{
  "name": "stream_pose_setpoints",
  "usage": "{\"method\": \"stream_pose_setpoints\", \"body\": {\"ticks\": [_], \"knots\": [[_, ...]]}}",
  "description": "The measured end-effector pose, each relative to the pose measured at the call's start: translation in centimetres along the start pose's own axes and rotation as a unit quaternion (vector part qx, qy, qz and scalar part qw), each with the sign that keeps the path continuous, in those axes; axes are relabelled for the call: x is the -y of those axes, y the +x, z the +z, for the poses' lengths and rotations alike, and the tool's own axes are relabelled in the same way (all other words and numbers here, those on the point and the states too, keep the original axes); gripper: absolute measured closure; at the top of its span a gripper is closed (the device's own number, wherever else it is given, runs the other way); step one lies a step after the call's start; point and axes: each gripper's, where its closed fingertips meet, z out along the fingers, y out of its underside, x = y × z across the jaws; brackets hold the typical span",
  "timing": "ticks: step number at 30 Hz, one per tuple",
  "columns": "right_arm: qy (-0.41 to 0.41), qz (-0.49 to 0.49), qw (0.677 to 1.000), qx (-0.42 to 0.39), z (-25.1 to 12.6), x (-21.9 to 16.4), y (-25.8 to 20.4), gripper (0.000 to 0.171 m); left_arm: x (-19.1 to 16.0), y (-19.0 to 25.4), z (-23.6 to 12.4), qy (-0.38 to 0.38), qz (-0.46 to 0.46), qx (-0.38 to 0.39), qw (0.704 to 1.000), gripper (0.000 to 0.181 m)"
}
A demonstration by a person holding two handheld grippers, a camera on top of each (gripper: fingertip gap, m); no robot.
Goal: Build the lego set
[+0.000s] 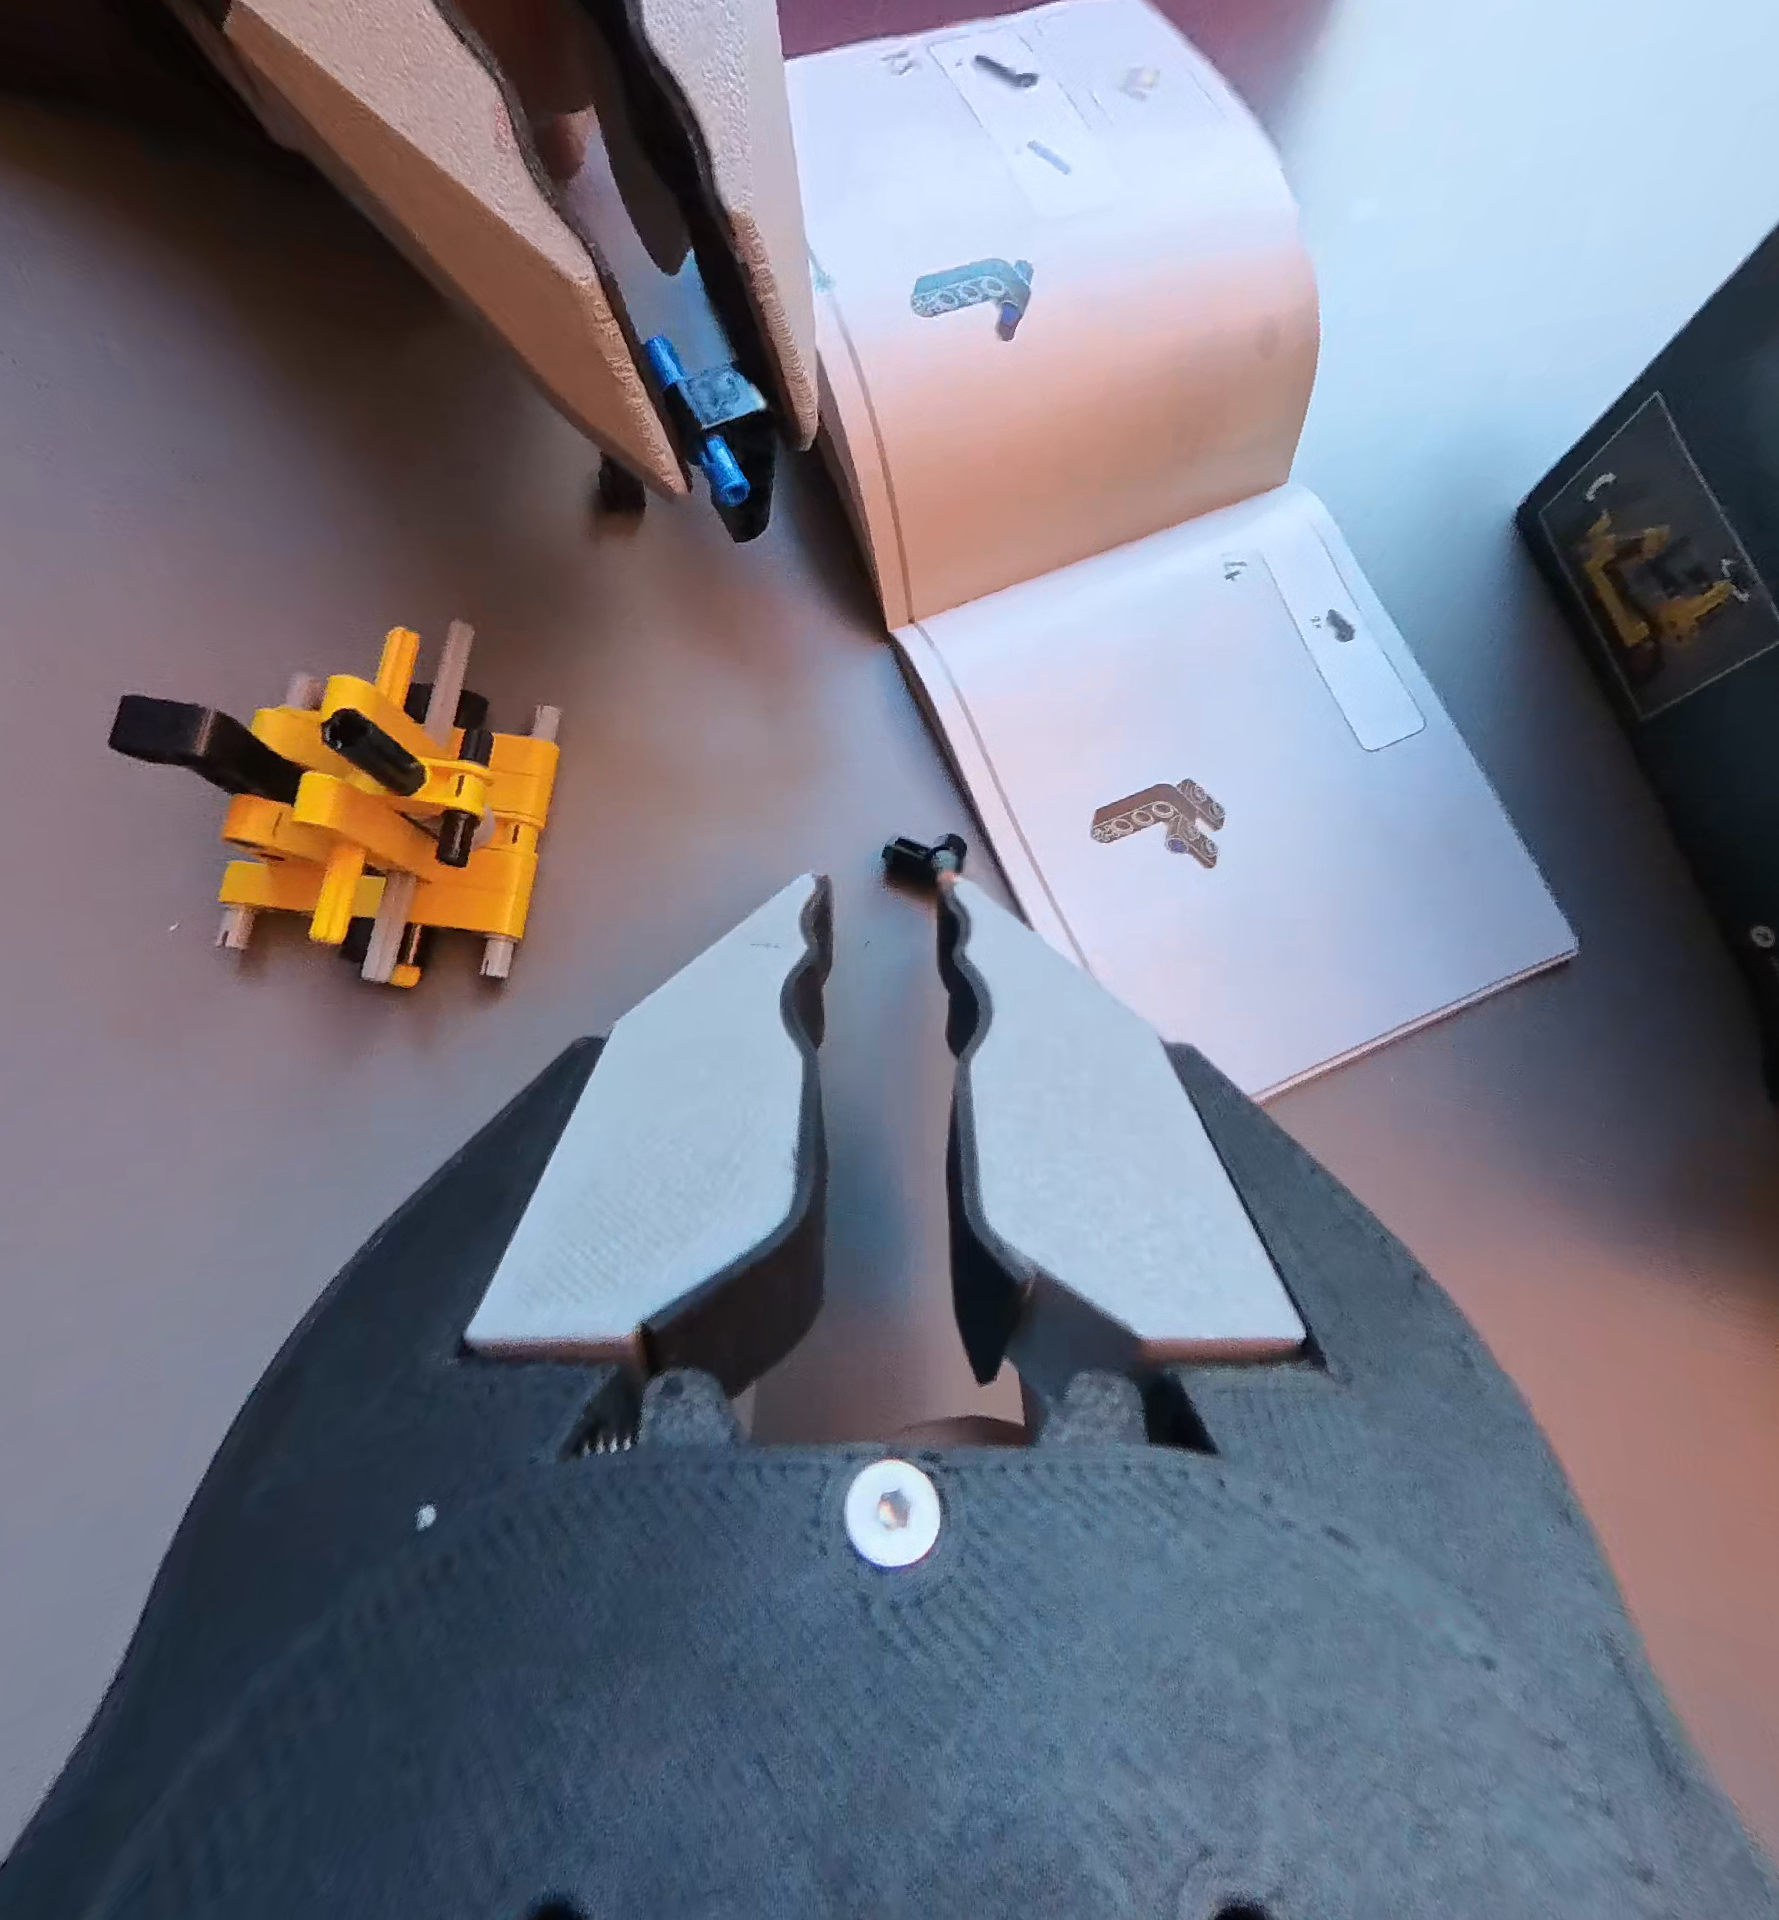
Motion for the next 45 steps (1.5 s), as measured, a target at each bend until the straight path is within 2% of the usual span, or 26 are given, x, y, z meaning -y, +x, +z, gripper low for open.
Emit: {"method": "stream_pose_setpoints", "body": {"ticks": [1, 3, 5, 10, 12, 14, 15, 17, 20, 23, 27, 31, 32, 33, 36, 42, 44, 45], "knots": [[-0.006, -0.001, 1.0, 0.009, 0.0, -0.2, -0.3, 0.157, 0.0, 0.0, 0.0, 0.0, 0.0, 0.0, 1.0, 0.169], [-0.013, -0.006, 1.0, 0.0, 0.1, -0.5, 0.0, 0.157, 0.0, 0.0, 0.0, 0.0, 0.0, 0.0, 1.0, 0.169], [0.0, -0.01, 1.0, -0.013, 0.1, -0.1, 0.3, 0.15, 0.0, 0.0, 0.0, 0.0, 0.0, 0.0, 1.0, 0.169], [0.001, -0.001, 1.0, 0.013, 1.0, -0.1, -0.2, 0.132, -0.1, 0.1, 0.0, -0.002, 0.003, -0.002, 1.0, 0.169], [0.003, -0.01, 1.0, 0.028, 0.9, -0.2, -0.8, 0.138, -0.1, 0.2, 0.0, -0.002, 0.004, -0.002, 1.0, 0.169], [-0.007, -0.024, 0.997, 0.068, 0.3, -0.5, -2.1, 0.16, 0.0, 0.1, 0.0, -0.001, 0.003, -0.002, 1.0, 0.169], [-0.007, -0.032, 0.996, 0.088, 0.0, -0.6, -2.9, 0.162, 0.0, 0.1, 0.0, -0.001, 0.002, -0.002, 1.0, 0.169], [0.005, -0.04, 0.996, 0.08, -0.5, -0.3, -2.7, 0.159, 0.0, 0.1, 0.0, 0.0, 0.001, -0.002, 1.0, 0.169], [0.024, -0.029, 0.997, 0.061, -0.7, 0.4, -1.9, 0.142, -0.1, 0.2, 0.0, -0.003, 0.002, -0.004, 1.0, 0.169], [0.023, -0.048, 0.996, 0.077, -0.4, 0.5, -2.9, 0.142, -0.1, 0.2, 0.0, -0.003, 0.002, -0.005, 1.0, 0.169], [0.013, -0.098, 0.992, 0.083, -0.1, 0.3, -4.2, 0.148, -0.1, 0.2, 0.0, -0.003, 0.002, -0.005, 1.0, 0.169], [0.018, -0.099, 0.992, 0.075, 0.1, 0.7, -4.2, 0.153, -0.1, 0.2, 0.0, -0.004, 0.002, -0.005, 1.0, 0.168], [0.02, -0.1, 0.992, 0.078, 0.2, 0.8, -4.3, 0.158, -0.1, 0.2, 0.0, -0.004, 0.002, -0.005, 1.0, 0.168], [0.017, -0.104, 0.991, 0.085, 0.2, 0.6, -4.6, 0.171, -0.1, 0.2, 0.0, -0.004, 0.002, -0.006, 1.0, 0.168], [0.016, -0.099, 0.991, 0.085, 0.2, 0.6, -4.6, 0.171, -0.2, 0.4, 0.1, -0.007, 0.002, -0.009, 1.0, 0.169], [0.022, 0.04, 0.992, 0.118, 0.0, 0.6, -3.1, 0.171, -0.8, 1.5, 0.5, -0.031, 0.049, -0.016, 0.998, 0.169], [0.015, 0.03, 0.994, 0.106, 0.1, 0.2, -2.8, 0.171, -1.0, 1.9, 0.6, -0.038, 0.069, -0.015, 0.997, 0.169], [0.017, 0.021, 0.994, 0.106, 0.1, 0.3, -3.0, 0.164, -1.1, 2.0, 0.7, -0.04, 0.075, -0.015, 0.996, 0.169]]}}
